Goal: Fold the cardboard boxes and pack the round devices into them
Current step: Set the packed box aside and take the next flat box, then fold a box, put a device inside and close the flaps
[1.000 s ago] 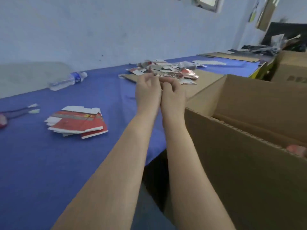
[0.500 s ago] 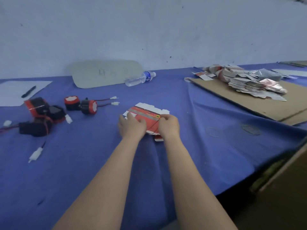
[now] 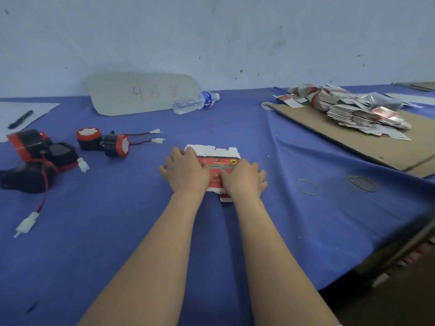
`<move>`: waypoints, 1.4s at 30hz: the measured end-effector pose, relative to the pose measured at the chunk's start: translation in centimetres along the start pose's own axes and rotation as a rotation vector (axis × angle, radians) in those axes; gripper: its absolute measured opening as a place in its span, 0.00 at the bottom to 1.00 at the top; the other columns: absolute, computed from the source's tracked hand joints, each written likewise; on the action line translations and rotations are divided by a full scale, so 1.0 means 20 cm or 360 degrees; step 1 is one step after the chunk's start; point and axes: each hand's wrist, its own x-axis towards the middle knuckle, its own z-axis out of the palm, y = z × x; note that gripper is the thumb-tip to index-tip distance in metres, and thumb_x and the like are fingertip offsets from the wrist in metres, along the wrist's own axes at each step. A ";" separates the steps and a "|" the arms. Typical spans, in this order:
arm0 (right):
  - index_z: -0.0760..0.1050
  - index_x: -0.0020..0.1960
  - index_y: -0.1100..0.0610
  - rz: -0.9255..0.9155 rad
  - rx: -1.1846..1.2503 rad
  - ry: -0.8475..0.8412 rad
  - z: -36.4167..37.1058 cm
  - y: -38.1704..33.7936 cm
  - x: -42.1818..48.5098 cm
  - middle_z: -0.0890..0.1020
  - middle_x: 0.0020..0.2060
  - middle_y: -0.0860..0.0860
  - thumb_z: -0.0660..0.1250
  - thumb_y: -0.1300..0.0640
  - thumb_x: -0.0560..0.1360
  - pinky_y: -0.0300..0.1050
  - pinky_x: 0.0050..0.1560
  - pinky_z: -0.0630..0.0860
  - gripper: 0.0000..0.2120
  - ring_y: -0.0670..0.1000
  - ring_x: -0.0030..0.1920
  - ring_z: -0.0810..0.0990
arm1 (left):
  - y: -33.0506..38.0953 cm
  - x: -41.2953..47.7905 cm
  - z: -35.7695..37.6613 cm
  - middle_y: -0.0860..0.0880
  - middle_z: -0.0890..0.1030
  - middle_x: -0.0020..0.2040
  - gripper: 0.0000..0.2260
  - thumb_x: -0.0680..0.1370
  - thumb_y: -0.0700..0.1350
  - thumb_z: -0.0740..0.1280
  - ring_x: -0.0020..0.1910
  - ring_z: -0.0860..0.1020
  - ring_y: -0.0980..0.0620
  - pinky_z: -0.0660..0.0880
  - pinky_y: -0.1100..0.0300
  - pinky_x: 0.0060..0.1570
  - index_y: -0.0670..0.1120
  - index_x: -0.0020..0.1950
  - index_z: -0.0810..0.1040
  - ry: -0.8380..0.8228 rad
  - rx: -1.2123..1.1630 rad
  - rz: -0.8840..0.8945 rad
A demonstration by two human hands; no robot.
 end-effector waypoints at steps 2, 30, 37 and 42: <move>0.70 0.63 0.57 0.0015 -0.0065 -0.0021 0.01 0.02 0.01 0.70 0.64 0.55 0.63 0.47 0.77 0.51 0.63 0.63 0.19 0.59 0.65 0.66 | -0.03 0.00 0.01 0.40 0.60 0.74 0.24 0.78 0.51 0.64 0.72 0.61 0.40 0.57 0.48 0.70 0.42 0.70 0.66 -0.0139 -0.0059 -0.0103; 0.69 0.54 0.52 -0.0626 0.1230 0.0121 -0.15 -0.27 -0.12 0.77 0.38 0.44 0.59 0.59 0.79 0.29 0.35 0.68 0.05 0.42 0.38 0.74 | -0.08 0.04 -0.47 0.53 0.75 0.46 0.14 0.80 0.54 0.60 0.48 0.74 0.53 0.66 0.62 0.41 0.44 0.56 0.71 0.0315 -0.1344 -0.0221; 0.66 0.54 0.49 -0.0660 0.1599 -0.0289 0.16 -0.62 -0.47 0.78 0.45 0.42 0.58 0.42 0.79 0.37 0.42 0.73 0.11 0.41 0.45 0.79 | -0.44 -0.06 -0.71 0.56 0.78 0.44 0.15 0.76 0.56 0.69 0.46 0.79 0.54 0.74 0.62 0.46 0.47 0.53 0.71 0.0719 -0.1461 -0.0279; 0.67 0.47 0.45 -0.0637 0.1685 -0.0418 0.34 -0.66 -0.56 0.76 0.42 0.39 0.56 0.43 0.80 0.26 0.36 0.71 0.08 0.30 0.38 0.76 | -0.63 -0.10 -0.70 0.49 0.78 0.48 0.10 0.71 0.51 0.64 0.50 0.77 0.50 0.74 0.47 0.57 0.48 0.49 0.70 0.0735 -0.1444 -0.0155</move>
